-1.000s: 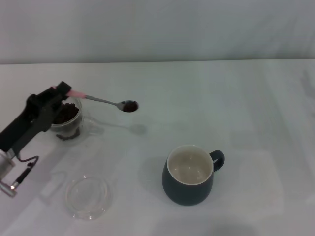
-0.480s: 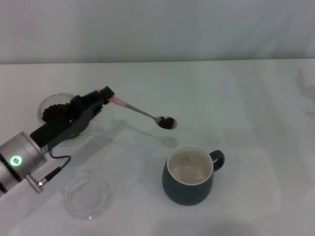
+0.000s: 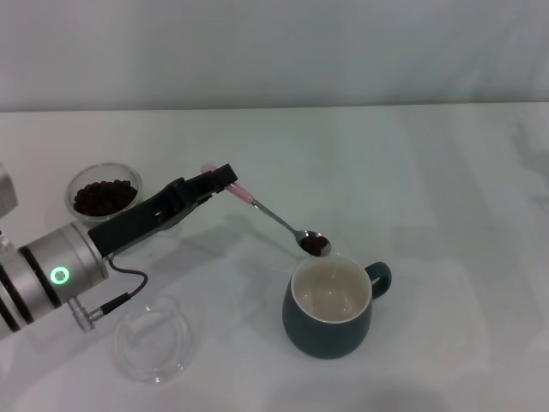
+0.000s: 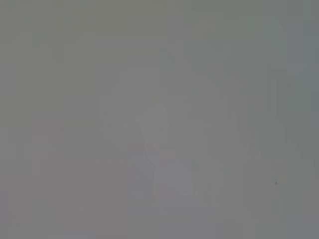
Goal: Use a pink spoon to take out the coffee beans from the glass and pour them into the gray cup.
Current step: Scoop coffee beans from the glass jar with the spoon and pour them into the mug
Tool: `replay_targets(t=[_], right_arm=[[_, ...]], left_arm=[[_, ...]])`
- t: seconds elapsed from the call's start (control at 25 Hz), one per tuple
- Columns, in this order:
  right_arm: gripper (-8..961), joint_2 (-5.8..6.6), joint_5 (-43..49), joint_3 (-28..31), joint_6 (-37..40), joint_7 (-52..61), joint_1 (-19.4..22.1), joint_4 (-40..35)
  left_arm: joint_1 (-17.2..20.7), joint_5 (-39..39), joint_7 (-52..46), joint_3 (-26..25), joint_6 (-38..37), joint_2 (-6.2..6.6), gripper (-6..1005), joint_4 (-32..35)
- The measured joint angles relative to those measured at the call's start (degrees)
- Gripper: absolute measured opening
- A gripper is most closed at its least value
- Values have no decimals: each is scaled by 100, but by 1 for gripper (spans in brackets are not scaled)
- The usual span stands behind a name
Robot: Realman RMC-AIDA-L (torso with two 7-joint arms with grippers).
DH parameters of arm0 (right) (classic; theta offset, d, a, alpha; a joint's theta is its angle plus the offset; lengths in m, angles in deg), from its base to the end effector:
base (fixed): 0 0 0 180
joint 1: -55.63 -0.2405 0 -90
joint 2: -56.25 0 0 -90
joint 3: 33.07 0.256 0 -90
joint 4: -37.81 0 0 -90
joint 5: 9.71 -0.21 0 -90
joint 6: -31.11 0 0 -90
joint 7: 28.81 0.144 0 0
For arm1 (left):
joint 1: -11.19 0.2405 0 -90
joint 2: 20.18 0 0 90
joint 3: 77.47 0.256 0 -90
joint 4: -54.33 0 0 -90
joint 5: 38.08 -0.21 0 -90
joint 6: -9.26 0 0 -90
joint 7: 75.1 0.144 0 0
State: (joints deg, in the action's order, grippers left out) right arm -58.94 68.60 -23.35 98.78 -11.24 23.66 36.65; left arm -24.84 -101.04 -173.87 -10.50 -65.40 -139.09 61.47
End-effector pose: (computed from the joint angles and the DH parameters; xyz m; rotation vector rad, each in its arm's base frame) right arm 0.3535 0.3658 0.0679 -1.3434 0.5666 0.7265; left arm -0.2407 0.3413 -0.0661 -2.1619 -1.6779 -1.2866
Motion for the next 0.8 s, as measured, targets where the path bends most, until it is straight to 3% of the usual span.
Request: replay_targets(t=[0.52, 0.8], right_arm=[[726, -4, -41, 13, 0, 0, 48, 2], [726, -4, -44, 48, 0, 0, 62, 16]], left_arm=[[-112, -76, 872, 731, -53, -17, 136, 642], [-144, -152, 1455, 889, -72, -3, 135, 1018]])
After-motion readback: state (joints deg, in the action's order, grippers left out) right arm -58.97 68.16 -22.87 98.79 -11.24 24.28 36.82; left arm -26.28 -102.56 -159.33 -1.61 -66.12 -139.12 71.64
